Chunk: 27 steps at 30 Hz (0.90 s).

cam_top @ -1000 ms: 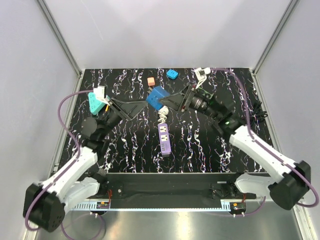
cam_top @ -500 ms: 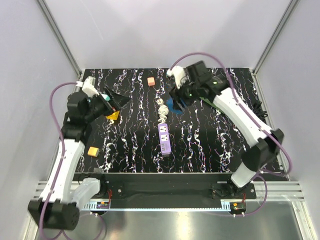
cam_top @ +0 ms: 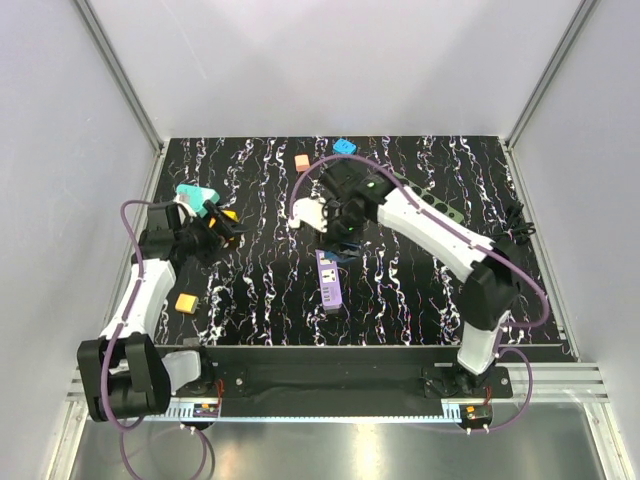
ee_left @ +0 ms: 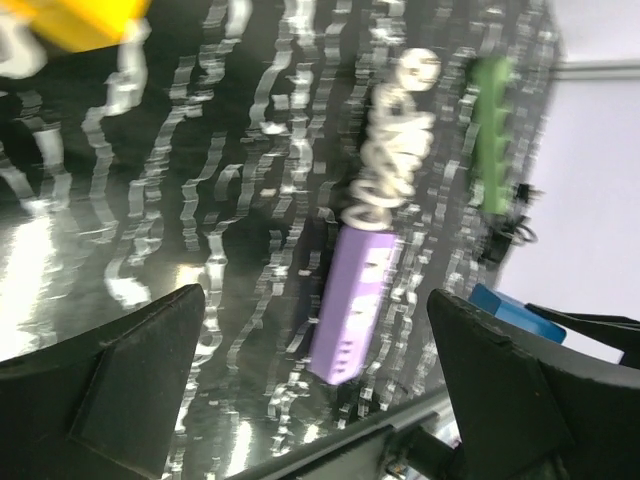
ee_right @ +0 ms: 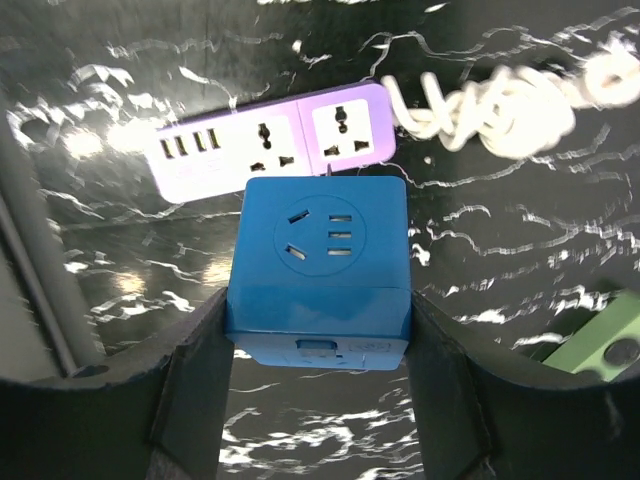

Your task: Insert the plug

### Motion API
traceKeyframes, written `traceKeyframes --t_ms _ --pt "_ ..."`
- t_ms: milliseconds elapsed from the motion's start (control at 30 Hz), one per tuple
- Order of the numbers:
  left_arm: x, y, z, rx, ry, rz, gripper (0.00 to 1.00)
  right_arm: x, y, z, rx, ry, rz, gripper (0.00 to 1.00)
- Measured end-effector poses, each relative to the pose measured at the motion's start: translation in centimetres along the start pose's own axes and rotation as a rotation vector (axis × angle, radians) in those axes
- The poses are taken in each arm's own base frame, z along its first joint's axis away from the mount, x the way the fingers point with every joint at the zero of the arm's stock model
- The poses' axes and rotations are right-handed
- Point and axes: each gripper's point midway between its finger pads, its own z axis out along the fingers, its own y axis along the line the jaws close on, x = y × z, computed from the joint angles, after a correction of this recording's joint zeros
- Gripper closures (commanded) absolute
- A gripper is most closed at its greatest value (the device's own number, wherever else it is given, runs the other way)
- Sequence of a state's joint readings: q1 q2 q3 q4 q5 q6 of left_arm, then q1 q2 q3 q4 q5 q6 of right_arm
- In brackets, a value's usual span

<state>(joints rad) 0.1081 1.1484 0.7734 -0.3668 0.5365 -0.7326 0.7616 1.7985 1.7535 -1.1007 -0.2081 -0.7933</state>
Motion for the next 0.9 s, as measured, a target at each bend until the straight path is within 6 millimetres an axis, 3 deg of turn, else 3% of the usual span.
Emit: traceKeyframes --t_ms 200,333,667,900 --pt "0.7 4.0 0.4 -0.063 -0.001 -0.062 0.01 1.2 -0.1 4.2 -0.034 0.124 -0.112 1.0" --pt "0.5 4.4 0.4 -0.056 -0.007 -0.078 0.01 0.9 -0.4 5.9 -0.044 0.154 -0.161 1.0" --pt "0.2 5.4 0.6 -0.017 -0.017 -0.153 0.01 1.0 -0.6 7.6 -0.051 0.211 -0.215 1.0" --pt "-0.1 5.0 0.5 0.003 -0.021 -0.148 0.01 1.3 -1.0 7.5 -0.045 0.245 -0.226 1.0"
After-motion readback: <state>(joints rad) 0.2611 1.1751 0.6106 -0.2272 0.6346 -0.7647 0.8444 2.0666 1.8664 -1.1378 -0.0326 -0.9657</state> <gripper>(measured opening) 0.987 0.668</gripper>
